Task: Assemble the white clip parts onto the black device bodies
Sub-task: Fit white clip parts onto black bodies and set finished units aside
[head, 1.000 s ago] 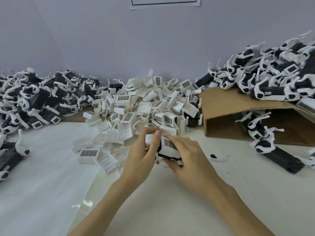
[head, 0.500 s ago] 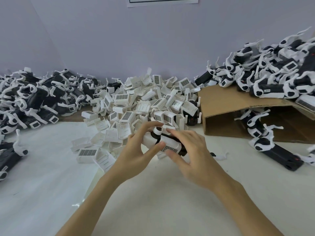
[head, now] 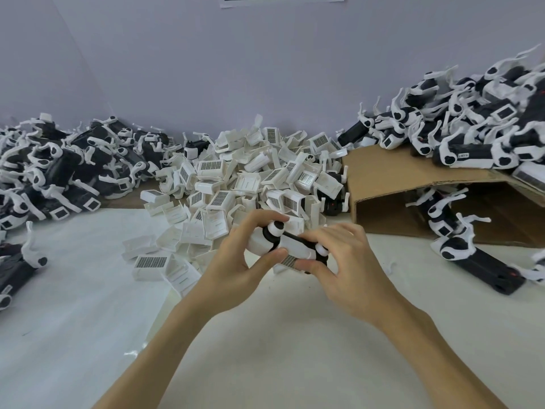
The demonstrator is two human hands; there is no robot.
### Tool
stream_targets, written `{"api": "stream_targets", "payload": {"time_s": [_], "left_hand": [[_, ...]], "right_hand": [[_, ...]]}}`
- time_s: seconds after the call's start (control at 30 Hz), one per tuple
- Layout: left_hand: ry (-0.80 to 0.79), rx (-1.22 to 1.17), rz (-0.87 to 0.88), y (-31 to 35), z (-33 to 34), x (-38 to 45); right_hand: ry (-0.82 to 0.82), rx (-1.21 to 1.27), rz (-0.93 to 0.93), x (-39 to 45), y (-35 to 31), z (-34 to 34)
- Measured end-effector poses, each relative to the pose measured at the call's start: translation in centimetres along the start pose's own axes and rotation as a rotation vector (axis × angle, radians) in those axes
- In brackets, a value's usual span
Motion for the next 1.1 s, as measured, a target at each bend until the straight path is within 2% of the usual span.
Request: {"api": "stream_targets", "payload": {"time_s": [0.13,0.3,0.5,0.6,0.73,0.87,0.93,1.03,1.1], "left_hand": [[0.023,-0.014,0.002,0.3,-0.1,0.1],[0.005,-0.034,-0.083,-0.3,-0.1,0.0],[0.007,0.118,-0.217,-1.4,0.0,-0.3],[0.040,0.039,-0.185,-1.1,-0.1,-0.2],[0.093,-0.038,-0.169,-1.0,-0.5,0.1],[0.170,-0.274,-0.362,-2.3,-0.6,0.1],[0.129,-0.221,-0.368,-2.2,-0.5,0.1],[0.082,-0.004,-0.285,-1.7,-0.8,0.1],[0.041,0.013,-0.302,-1.6,-1.1,0.0]], "right_hand": [[0.005,0.069,0.024,-0.1,0.1,0.3],[-0.113,0.137,0.128,-0.4,1.1,1.5],[-0.098,0.319,0.234,-0.4,1.2,1.2],[-0.108,0.271,0.258,-0.4,1.2,0.9],[-0.040,0.198,0.216,-0.2,0.7,0.5],[-0.023,0.007,0.091,0.0,-0.6,0.7],[0.029,-0.010,0.071,0.0,-0.7,0.3],[0.050,0.187,0.136,-0.4,0.3,0.0],[-0.005,0.398,0.220,-0.6,1.1,0.0]]}}
Point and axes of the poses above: each hand's wrist, its own x-axis towards the middle knuckle, its own z-axis out of the palm, y = z × x, the point moved 6 cm from there along x, towards the middle knuckle, and after that the axes turned 7 degrees about -z, right-handed, at the moved point
